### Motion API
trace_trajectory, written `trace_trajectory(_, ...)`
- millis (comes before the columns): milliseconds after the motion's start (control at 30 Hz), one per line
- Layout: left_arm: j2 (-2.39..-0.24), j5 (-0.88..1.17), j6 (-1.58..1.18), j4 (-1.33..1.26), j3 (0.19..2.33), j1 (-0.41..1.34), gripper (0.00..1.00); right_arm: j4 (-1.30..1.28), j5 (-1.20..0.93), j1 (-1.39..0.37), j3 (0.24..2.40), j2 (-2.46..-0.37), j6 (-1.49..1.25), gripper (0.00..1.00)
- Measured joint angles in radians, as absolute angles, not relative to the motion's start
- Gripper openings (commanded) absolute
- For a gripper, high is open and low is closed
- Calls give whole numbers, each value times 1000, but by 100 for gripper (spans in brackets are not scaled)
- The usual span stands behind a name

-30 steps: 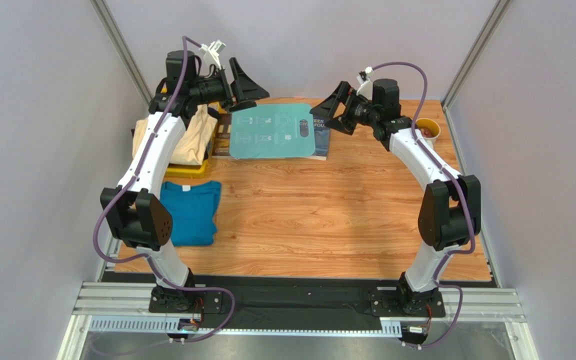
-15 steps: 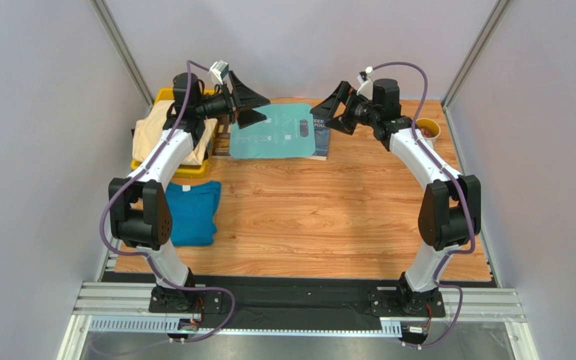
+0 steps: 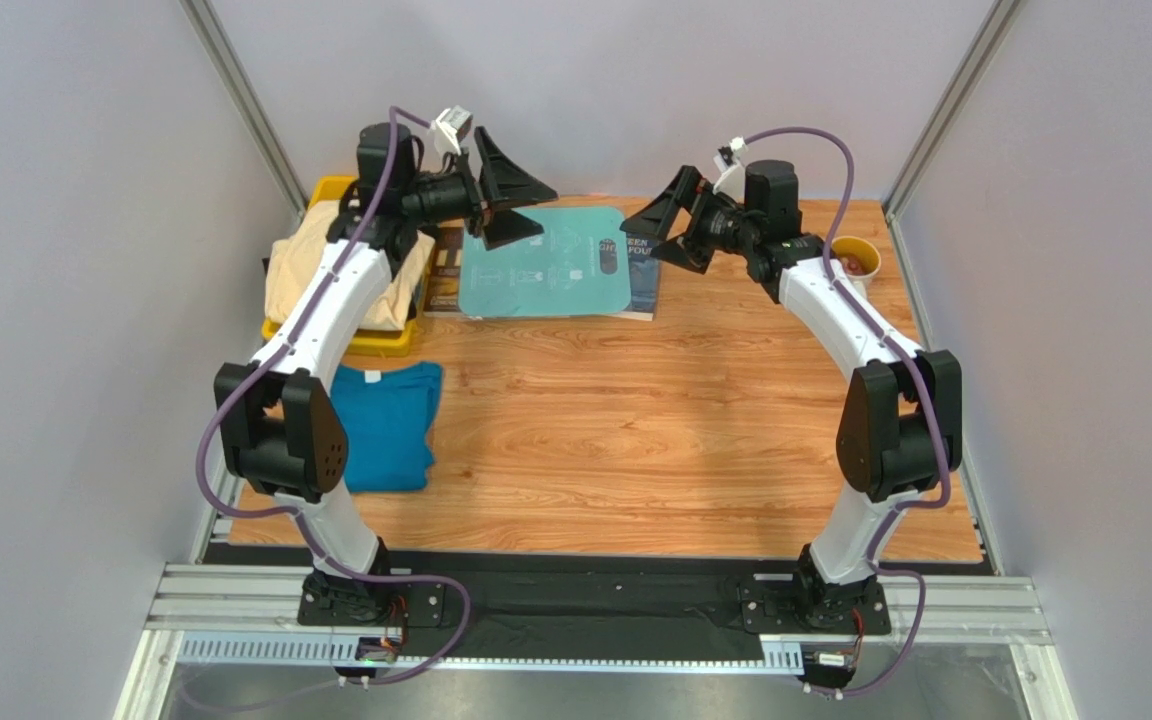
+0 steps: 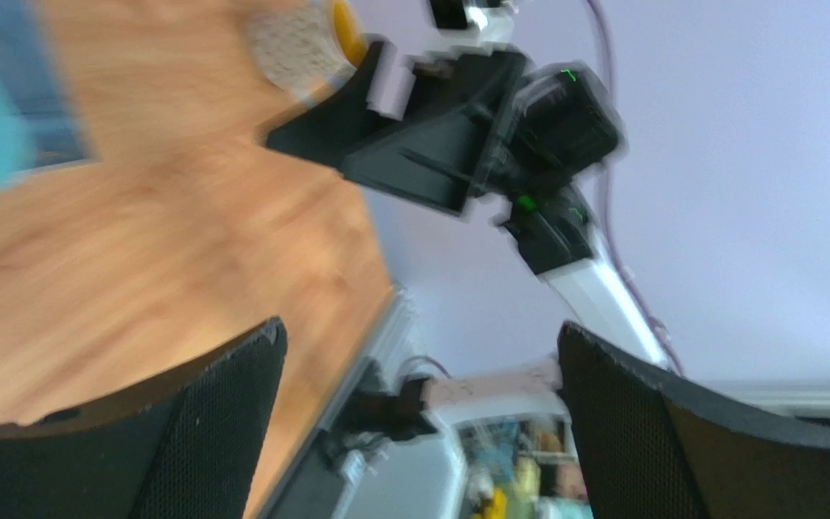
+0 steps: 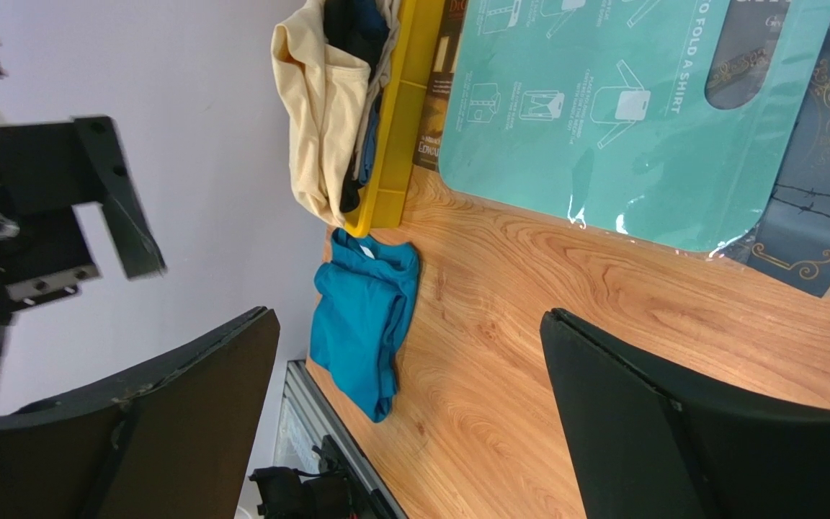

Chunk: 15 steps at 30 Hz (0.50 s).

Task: Fold and stack the t-shirts
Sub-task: Grab crumpled tshirt from bin with the left arm

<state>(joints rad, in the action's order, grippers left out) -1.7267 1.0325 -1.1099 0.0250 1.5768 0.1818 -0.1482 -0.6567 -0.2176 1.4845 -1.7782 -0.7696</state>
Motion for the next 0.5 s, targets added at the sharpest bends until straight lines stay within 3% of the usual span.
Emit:
trace_trajectory(100,-1742,776,-905,417,1814,183,100,-150,-657,-214,1468,-1772,-770,100)
trace_trajectory(200,-1704,558,-786,606,1944,188,100,-159,-657,-208,1448,-1765,-770,100)
trace_trajectory(367,-1664,324,-675,846,2023,241,100,-171,-657,-204,1438,-1763,-772,100)
trace_trajectory(500,-1640,261,-661,878,1937,265,100,-180,-657,-204,1438,-1763,-775,100)
